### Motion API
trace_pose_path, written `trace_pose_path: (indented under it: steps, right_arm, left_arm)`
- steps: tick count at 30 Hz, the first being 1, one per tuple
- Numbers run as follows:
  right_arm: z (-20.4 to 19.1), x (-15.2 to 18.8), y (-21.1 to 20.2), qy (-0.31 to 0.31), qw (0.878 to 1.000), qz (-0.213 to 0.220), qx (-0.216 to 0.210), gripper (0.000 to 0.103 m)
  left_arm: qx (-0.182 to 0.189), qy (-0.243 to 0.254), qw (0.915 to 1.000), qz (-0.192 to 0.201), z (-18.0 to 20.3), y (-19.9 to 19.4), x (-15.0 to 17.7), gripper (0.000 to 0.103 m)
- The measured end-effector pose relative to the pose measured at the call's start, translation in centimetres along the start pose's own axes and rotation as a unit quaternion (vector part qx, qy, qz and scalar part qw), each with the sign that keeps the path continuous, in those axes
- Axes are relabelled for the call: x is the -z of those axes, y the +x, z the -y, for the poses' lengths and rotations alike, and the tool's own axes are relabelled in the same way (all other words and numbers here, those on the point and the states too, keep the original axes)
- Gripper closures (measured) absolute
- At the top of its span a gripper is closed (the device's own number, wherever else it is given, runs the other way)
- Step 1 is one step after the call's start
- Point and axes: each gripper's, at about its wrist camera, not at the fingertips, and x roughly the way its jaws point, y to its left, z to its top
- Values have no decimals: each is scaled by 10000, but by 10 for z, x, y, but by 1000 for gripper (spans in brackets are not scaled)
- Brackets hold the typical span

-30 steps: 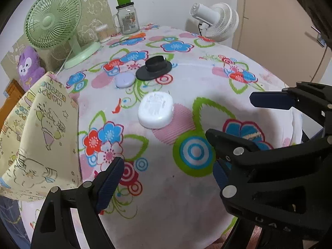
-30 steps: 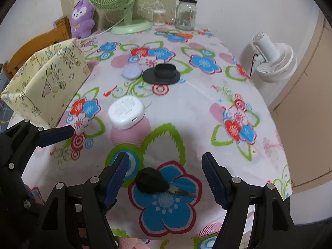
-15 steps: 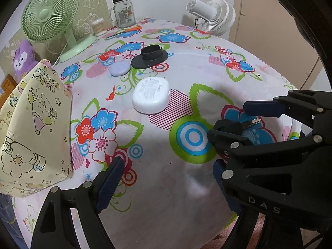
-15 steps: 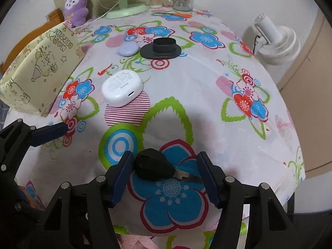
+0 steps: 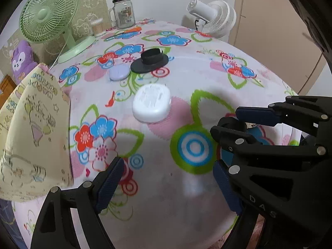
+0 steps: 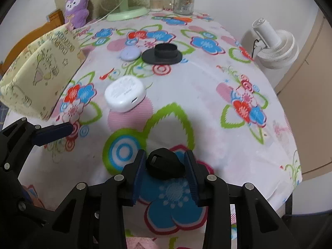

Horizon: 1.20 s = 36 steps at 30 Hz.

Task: Organize rigid objects
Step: 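Close the right gripper on the black car key, then close the left gripper on the white round earbud case while the right gripper holds the key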

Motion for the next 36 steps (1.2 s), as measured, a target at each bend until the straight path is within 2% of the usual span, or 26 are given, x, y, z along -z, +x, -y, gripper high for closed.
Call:
trace_pose_path:
  steps: [6, 11, 16, 27, 30, 32, 34, 36]
  right_arm:
    - [9, -16, 4, 91, 9999, 2, 46, 63]
    - [17, -28, 10, 156, 9998, -1, 84, 63]
    - [23, -38, 16, 184, 9998, -3, 112, 63]
    - [33, -53, 26, 275, 9995, -44, 156, 63]
    - [34, -55, 27, 304, 9995, -44, 121, 63]
    - [34, -56, 27, 317, 9995, -46, 75, 63]
    - [34, -57, 27, 343, 9994, -48, 19, 63]
    - [33, -57, 26, 334, 9994, -61, 18, 63]
  left_arm:
    - [-49, 47, 9999, 74, -3, 8, -17, 14]
    - [79, -9, 10000, -15, -8, 20, -31, 14]
    - [46, -2, 10000, -48, -10, 30, -42, 15]
    - [219, -33, 9998, -25, -11, 40, -59, 23]
    - [282, -64, 9996, 0, -12, 40, -60, 33]
    - [323, -115, 9994, -29, -12, 38, -59, 45]
    - [321, -147, 9994, -49, -12, 36, -59, 53]
    - [320, -179, 9993, -57, -12, 36, -58, 53]
